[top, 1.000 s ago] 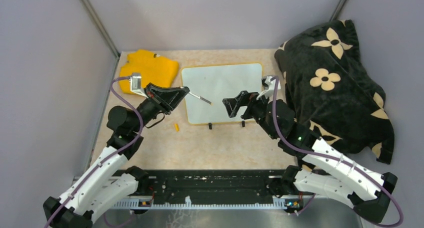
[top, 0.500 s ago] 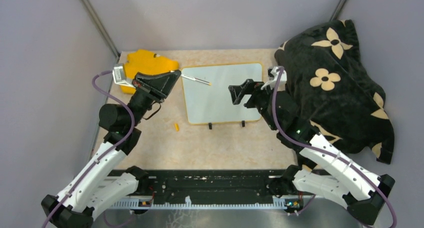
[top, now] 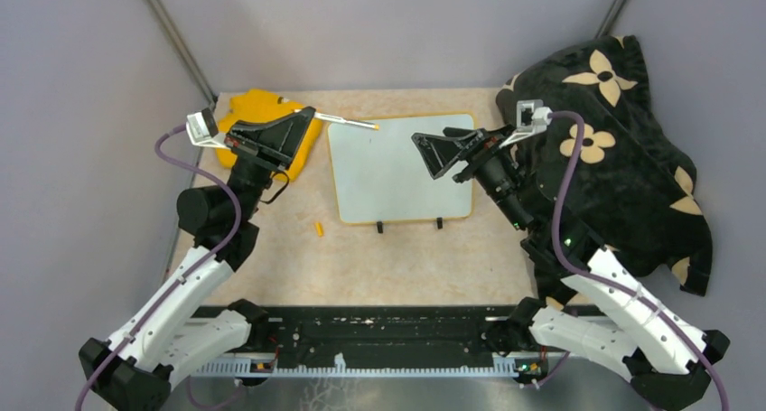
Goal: Write a sentence on the whiteboard
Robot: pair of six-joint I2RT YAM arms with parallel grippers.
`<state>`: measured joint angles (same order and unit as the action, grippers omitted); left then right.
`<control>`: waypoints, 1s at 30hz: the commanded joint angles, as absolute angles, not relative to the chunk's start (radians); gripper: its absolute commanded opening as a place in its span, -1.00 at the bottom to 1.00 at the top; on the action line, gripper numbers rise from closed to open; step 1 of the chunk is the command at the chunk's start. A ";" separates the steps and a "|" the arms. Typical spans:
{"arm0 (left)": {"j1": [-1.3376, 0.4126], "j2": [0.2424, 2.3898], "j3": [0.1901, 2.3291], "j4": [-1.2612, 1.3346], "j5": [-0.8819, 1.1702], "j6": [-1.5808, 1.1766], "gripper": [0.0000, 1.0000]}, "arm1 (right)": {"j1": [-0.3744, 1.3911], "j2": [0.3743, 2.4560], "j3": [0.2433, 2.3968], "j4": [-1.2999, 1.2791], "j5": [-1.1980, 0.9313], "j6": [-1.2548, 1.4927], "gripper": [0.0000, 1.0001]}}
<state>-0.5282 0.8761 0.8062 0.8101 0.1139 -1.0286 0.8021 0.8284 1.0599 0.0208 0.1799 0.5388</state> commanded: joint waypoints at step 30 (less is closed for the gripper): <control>-0.524 0.868 0.866 0.917 0.027 -1.115 -1.00 | 0.886 0.893 1.095 0.345 -0.229 0.552 0.97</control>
<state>-0.5278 0.8696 0.8562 0.8814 0.0273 -1.0817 0.8940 0.9367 1.1526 0.0574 -0.0158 0.5705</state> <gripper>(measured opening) 0.028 0.985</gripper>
